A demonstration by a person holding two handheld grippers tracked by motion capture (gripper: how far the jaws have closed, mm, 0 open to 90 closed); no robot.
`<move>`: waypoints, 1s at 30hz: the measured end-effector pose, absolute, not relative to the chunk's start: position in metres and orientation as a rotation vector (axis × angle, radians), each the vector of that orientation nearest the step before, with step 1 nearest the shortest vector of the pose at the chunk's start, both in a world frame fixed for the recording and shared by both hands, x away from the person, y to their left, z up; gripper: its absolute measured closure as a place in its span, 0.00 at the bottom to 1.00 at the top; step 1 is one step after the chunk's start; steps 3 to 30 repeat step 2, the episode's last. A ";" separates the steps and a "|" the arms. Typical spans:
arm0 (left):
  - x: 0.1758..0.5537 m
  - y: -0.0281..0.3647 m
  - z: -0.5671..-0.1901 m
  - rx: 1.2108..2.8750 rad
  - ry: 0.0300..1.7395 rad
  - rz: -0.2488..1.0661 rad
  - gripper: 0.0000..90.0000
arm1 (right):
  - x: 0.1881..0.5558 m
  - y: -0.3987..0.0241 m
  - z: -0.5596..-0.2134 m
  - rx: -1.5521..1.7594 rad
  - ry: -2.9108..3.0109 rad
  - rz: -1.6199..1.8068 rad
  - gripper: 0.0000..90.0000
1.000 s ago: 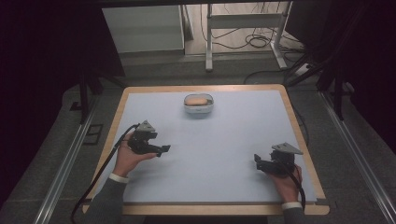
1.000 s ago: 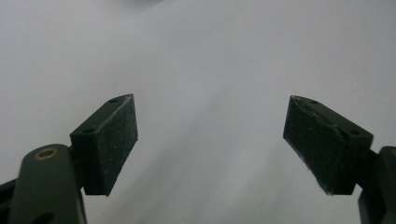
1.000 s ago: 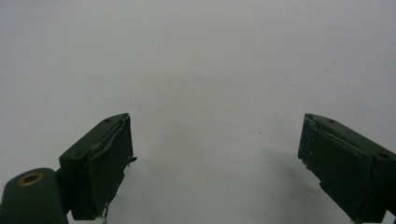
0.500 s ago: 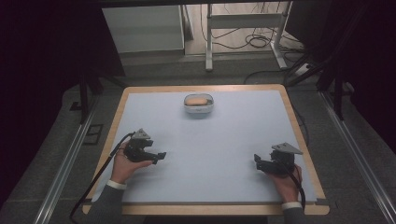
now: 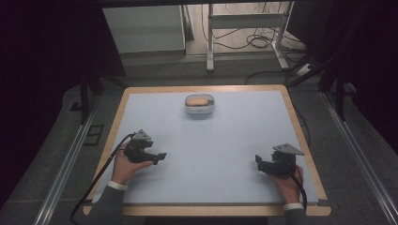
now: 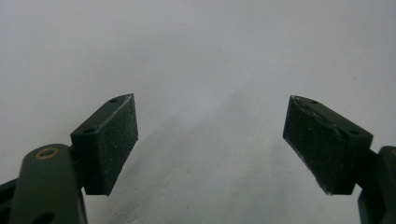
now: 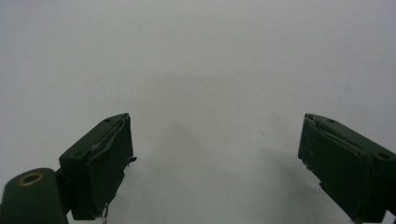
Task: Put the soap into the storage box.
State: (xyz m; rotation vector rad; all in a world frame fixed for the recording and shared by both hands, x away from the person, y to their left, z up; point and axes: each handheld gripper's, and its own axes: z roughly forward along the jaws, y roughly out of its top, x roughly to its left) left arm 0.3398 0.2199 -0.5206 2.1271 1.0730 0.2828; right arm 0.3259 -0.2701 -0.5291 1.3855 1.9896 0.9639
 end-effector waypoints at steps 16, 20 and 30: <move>0.340 0.220 -0.520 2.124 1.076 0.284 0.20 | 0.326 -0.270 -0.529 1.380 1.989 0.967 0.11; 0.340 0.220 -0.520 2.124 1.076 0.284 0.20 | 0.326 -0.270 -0.529 1.380 1.989 0.967 0.11; 0.340 0.220 -0.520 2.124 1.076 0.284 0.20 | 0.326 -0.270 -0.529 1.380 1.989 0.967 0.11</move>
